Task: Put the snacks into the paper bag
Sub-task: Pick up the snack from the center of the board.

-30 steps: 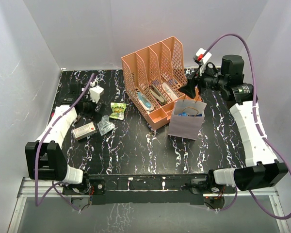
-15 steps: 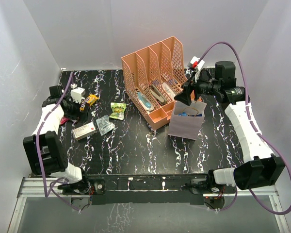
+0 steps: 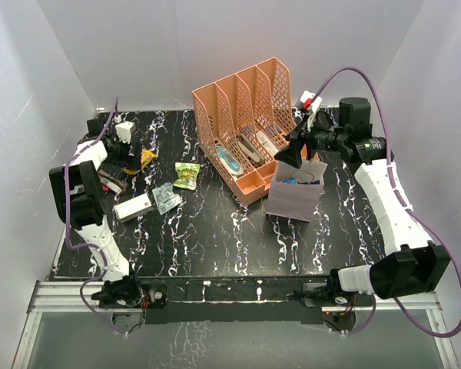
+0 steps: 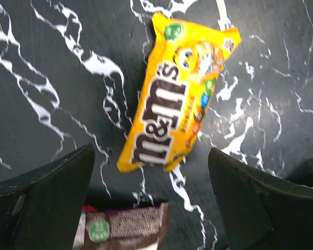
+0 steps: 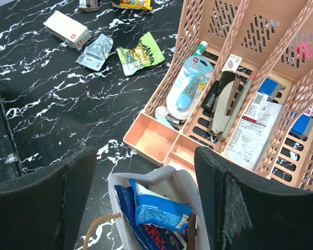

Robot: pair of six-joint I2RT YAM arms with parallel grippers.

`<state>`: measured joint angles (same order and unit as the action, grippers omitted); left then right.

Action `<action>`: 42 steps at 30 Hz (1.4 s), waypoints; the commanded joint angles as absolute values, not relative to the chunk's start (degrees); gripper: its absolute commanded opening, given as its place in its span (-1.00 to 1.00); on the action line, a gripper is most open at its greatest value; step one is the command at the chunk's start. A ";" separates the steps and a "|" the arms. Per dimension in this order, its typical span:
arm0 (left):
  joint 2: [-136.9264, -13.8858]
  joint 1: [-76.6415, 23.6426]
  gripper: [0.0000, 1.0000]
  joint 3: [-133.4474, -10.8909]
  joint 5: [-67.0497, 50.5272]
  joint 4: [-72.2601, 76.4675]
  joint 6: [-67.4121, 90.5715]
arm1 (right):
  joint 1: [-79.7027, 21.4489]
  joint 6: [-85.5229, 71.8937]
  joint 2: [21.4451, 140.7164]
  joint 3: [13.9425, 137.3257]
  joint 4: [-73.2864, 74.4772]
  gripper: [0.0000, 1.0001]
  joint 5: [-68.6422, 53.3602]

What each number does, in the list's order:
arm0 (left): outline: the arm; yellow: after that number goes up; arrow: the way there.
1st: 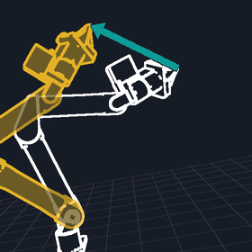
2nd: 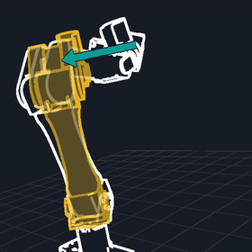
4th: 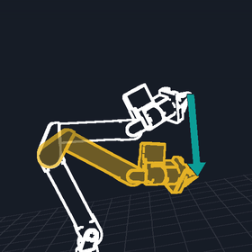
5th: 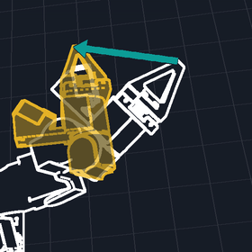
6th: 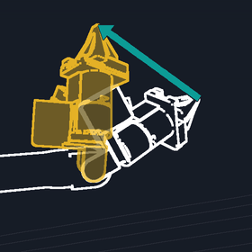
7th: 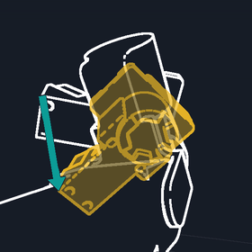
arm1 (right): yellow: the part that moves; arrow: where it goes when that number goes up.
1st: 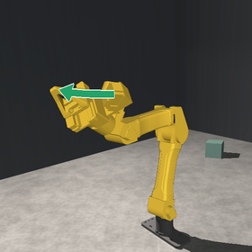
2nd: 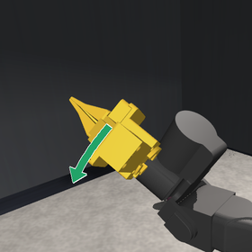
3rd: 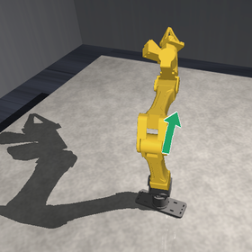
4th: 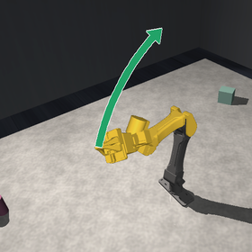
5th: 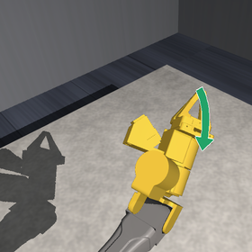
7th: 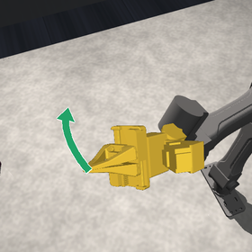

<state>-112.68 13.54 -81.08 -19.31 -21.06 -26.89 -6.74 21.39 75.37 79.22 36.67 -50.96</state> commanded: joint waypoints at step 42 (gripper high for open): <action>-104.97 9.95 -0.42 -79.19 -28.36 -25.55 -34.49 | -12.40 20.19 78.57 85.89 35.31 0.63 -43.76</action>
